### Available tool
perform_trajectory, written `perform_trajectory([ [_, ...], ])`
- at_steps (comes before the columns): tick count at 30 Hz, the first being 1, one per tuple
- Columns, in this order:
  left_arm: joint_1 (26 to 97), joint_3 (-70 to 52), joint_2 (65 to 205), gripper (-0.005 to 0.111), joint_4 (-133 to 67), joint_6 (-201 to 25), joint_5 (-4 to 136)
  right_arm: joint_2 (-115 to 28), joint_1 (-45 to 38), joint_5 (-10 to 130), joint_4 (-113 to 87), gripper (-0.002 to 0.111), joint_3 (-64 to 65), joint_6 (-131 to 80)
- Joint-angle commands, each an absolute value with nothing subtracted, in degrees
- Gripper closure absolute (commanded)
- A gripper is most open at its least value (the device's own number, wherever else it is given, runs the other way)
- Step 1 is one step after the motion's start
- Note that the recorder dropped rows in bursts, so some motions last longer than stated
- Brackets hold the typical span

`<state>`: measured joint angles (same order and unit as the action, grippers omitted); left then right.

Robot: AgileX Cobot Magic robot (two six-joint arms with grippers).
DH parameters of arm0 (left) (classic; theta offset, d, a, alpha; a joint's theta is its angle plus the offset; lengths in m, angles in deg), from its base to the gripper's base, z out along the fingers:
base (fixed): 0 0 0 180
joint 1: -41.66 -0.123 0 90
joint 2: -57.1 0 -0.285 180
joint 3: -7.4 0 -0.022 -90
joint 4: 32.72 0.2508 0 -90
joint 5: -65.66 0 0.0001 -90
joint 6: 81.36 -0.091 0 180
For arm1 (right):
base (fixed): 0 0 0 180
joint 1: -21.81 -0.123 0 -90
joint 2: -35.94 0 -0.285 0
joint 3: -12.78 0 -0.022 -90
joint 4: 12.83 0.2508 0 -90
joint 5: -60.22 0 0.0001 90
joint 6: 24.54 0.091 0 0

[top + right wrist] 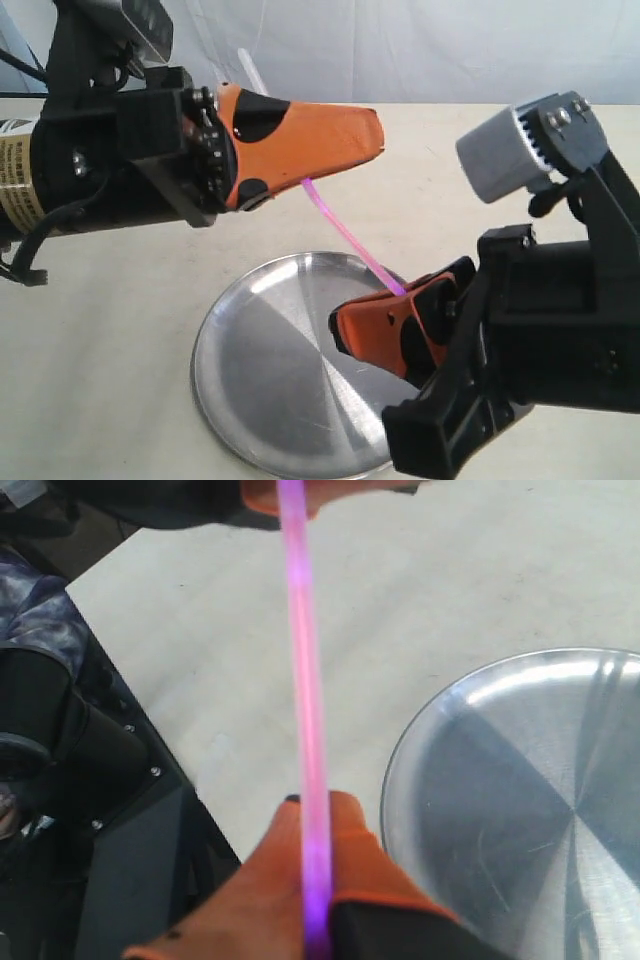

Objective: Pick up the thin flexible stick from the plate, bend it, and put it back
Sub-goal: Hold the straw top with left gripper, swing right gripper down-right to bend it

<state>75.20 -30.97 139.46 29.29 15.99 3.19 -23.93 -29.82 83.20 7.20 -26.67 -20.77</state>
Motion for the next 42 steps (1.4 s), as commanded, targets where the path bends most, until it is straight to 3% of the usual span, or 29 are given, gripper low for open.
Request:
perform_trajectory([
  [1, 75.6, -31.0, 139.4, 0.107, 28.5, 10.9, 4.4, -23.5, -29.6, 83.9, 9.1, 0.109, -26.4, -21.1],
  [10, 75.6, -31.0, 139.4, 0.107, 34.3, 11.3, 14.5, -14.2, -29.6, 84.9, 6.9, 0.109, -26.4, -21.2],
  [18, 75.6, -31.0, 139.4, 0.107, 30.2, 16.1, 0.3, -20.7, -29.6, 84.7, -11.1, 0.109, -26.4, -5.5],
  [22, 75.6, -31.0, 139.4, 0.107, 25.8, 15.6, -2.0, -28.0, -29.7, 84.6, -10.3, 0.109, -26.4, -4.6],
  [28, 75.6, -31.0, 139.4, 0.107, 30.7, 9.5, 11.6, -28.8, -34.5, 80.2, 13.9, 0.109, -25.5, -26.1],
  [33, 75.6, -31.0, 139.4, 0.107, 50.2, 19.1, 21.9, -22.1, -34.9, 78.5, 8.7, 0.109, -22.5, -24.9],
  [42, 75.6, -31.0, 139.4, 0.107, 34.9, 21.6, 2.2, -22.5, -30.6, 91.1, -21.2, 0.109, -21.8, 4.7],
])
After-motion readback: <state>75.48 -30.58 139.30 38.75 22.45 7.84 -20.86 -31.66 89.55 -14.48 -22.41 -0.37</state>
